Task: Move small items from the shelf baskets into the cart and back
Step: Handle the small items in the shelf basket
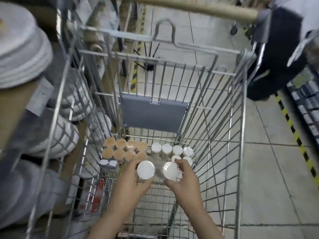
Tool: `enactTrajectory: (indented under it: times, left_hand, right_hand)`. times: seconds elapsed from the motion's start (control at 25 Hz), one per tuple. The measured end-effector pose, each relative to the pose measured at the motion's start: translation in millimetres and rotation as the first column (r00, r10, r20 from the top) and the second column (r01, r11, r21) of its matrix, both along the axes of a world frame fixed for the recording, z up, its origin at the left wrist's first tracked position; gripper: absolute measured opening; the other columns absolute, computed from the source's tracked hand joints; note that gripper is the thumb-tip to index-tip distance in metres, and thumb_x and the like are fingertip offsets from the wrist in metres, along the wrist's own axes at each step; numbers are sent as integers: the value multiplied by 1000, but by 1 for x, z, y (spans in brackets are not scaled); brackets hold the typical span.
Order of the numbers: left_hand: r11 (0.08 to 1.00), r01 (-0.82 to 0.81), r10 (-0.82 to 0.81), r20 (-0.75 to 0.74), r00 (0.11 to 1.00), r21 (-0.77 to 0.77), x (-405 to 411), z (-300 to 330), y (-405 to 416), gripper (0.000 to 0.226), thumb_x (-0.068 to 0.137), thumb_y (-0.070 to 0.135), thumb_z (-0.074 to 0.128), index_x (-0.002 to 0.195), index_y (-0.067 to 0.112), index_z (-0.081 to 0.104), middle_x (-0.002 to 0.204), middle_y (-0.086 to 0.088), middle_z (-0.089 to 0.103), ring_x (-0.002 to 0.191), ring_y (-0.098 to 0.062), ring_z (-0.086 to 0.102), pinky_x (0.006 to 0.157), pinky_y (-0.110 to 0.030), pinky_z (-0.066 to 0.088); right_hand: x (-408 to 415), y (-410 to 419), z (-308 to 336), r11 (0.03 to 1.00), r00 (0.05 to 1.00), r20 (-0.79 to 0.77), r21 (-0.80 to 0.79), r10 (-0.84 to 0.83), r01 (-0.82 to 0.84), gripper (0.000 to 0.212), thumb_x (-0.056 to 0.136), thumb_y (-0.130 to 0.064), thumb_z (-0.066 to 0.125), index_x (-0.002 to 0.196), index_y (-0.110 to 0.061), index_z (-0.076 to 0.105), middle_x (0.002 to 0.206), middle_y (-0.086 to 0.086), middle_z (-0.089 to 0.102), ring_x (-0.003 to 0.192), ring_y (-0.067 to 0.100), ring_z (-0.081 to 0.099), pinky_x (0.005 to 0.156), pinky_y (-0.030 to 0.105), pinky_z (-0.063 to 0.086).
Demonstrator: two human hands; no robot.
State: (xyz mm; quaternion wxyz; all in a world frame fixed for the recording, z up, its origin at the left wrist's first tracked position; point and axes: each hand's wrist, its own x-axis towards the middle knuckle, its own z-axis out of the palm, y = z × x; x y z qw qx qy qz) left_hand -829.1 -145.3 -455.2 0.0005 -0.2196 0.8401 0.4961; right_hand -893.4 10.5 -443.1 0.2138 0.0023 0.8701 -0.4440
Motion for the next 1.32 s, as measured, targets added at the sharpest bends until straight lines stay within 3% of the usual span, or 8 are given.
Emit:
enactTrajectory:
  times: [0.2,0.36,0.56,0.72,0.96,1.08,1.2,1.32]
  left_hand:
    - [986,-119,130,-94,987,115,42,126,-6,47,73,23,80,108,36,52,103,22,62,96,6,57,86,-19,47]
    - [966,-231,250,-182,951,116,106,215,6,48,64,43,78,104,38,53,100,29,61,92,5,59,78,-10,45]
    - [843,-521,536,-287,794,131,218,286,56,45,62,28,74,105,26,59,99,23,65,90,3,61,76,-6,44]
    - [654,-739,742,-327,585,164,315,309,119,46,57,30,77,100,29,61,95,20,68,85,3,63,72,-9,46]
    - [275,-935,924,-329,193,222,451,318,246,48,50,40,76,94,27,64,91,16,70,80,2,64,67,-9,47]
    - [85,-973,954,-298,17,216,507,320,301,46,49,42,76,93,33,64,93,19,69,83,2,64,71,-13,47]
    - [-113,-964,934,-307,-186,239,547,318,354,58,47,51,72,99,26,64,96,10,70,89,-9,65,76,-20,49]
    - [-266,-912,879,-309,-362,311,582,320,408,46,48,50,74,91,36,68,99,5,71,90,-11,66,75,-22,50]
  right_hand:
    - [20,16,125,979,995,24,-184,95,-89,55,64,-7,82,100,-33,49,103,-18,59,98,-6,53,79,12,44]
    - [59,22,193,928,980,-4,-323,197,-188,53,64,-6,84,102,-28,54,102,-14,62,90,-6,59,73,8,46]
    - [125,29,249,769,871,-66,-441,487,-463,49,66,-6,83,101,-30,59,99,-14,67,89,-2,62,73,7,46]
    - [179,53,277,585,728,-105,-524,678,-619,44,69,-4,80,102,-27,62,93,-21,69,84,-4,64,71,9,48]
    - [274,85,292,311,428,-73,-579,901,-754,44,69,-5,81,104,-26,65,98,-8,71,90,8,65,72,21,51]
    - [325,101,299,163,254,-90,-555,963,-816,47,62,-17,81,105,-29,65,99,-9,70,92,9,65,77,23,50]
    - [378,114,300,35,97,-81,-561,992,-827,43,72,-2,78,100,-32,64,94,-15,70,90,4,64,77,20,50]
    - [441,129,299,-91,-67,-63,-569,996,-817,41,74,1,75,101,-28,65,95,-11,71,92,6,64,78,23,51]
